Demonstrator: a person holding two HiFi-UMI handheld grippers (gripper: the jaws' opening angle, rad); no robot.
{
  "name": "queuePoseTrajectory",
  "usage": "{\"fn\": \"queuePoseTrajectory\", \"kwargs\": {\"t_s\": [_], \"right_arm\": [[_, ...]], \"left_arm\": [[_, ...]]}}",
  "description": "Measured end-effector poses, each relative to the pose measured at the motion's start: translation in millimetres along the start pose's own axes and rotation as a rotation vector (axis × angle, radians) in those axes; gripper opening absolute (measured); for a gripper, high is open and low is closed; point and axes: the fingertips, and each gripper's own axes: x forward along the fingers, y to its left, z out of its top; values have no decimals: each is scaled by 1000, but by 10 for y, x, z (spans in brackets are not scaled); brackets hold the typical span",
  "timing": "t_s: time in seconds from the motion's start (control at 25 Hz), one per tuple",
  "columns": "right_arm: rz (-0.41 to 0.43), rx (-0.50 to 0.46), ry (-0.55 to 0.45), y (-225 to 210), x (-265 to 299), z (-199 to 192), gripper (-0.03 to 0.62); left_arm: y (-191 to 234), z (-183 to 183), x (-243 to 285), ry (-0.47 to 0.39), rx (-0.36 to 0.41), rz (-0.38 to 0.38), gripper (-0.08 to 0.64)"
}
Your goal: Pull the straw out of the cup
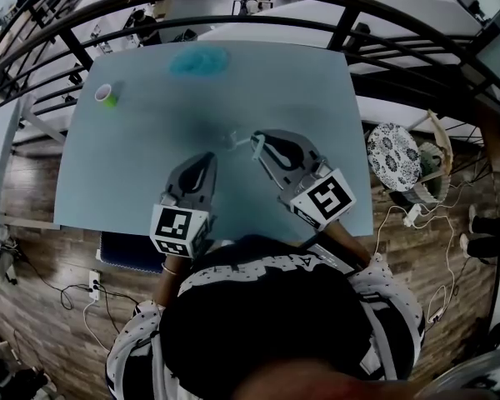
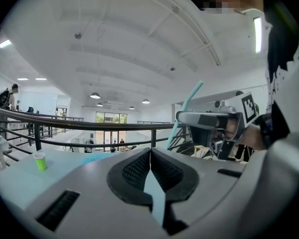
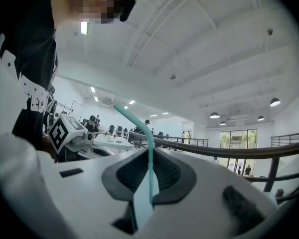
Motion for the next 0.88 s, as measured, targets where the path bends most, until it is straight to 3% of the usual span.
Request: {"fn": "queuePoseTrajectory", "kwargs": {"t_s": [0.88], "right_arm": [[11, 11, -6, -24, -39, -12, 43]], "left_arm": [[-44, -13, -2, 16, 6, 11, 13]]}}
